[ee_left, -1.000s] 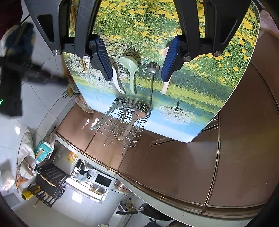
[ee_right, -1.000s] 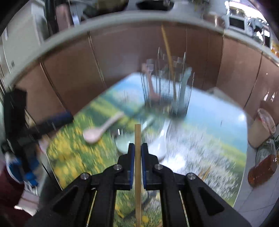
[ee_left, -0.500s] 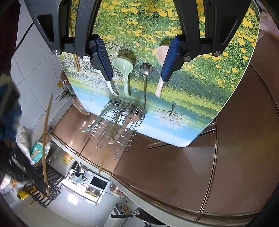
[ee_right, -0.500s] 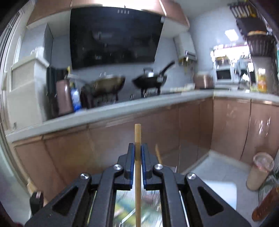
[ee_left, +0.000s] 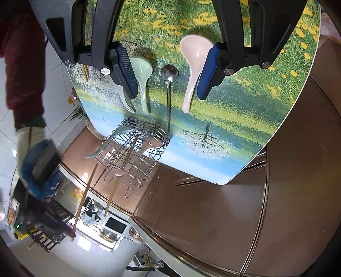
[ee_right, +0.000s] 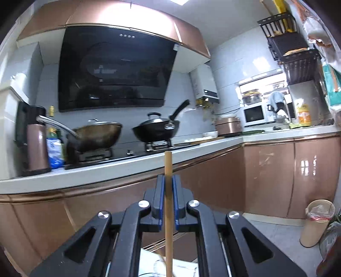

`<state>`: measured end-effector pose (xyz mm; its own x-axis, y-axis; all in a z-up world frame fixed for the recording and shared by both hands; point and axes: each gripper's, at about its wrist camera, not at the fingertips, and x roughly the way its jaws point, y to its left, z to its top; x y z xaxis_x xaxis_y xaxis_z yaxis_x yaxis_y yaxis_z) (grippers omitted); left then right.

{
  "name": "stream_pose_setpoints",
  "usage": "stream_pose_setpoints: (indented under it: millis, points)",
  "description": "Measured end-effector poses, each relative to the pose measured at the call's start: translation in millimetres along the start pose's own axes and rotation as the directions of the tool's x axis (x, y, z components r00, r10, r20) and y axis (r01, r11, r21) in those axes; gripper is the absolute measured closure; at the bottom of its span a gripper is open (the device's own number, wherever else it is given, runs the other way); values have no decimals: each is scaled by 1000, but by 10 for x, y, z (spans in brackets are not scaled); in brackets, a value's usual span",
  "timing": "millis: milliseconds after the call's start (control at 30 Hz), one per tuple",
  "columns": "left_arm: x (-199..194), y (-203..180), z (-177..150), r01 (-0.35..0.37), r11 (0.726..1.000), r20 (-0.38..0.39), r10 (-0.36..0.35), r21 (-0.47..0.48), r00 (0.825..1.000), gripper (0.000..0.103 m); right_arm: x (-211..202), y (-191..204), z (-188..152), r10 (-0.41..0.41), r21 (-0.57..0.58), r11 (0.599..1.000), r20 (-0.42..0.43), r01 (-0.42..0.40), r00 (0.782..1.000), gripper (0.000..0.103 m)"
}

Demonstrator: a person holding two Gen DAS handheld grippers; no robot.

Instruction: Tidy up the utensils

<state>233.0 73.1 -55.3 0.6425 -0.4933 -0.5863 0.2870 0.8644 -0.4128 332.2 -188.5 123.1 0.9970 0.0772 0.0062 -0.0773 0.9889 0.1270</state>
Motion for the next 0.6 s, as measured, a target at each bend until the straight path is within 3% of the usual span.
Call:
stream_pose_setpoints:
  millis: [300, 600]
  points:
    - [76, 66, 112, -7, 1000, 19, 7, -30, 1000, 46, 162, -38, -559, -49, -23, 999, -59, 47, 997, 96]
    - [17, 78, 111, -15, 999, 35, 16, -36, 999, 46, 132, -39, -783, -72, -38, 997, -105, 68, 992, 96]
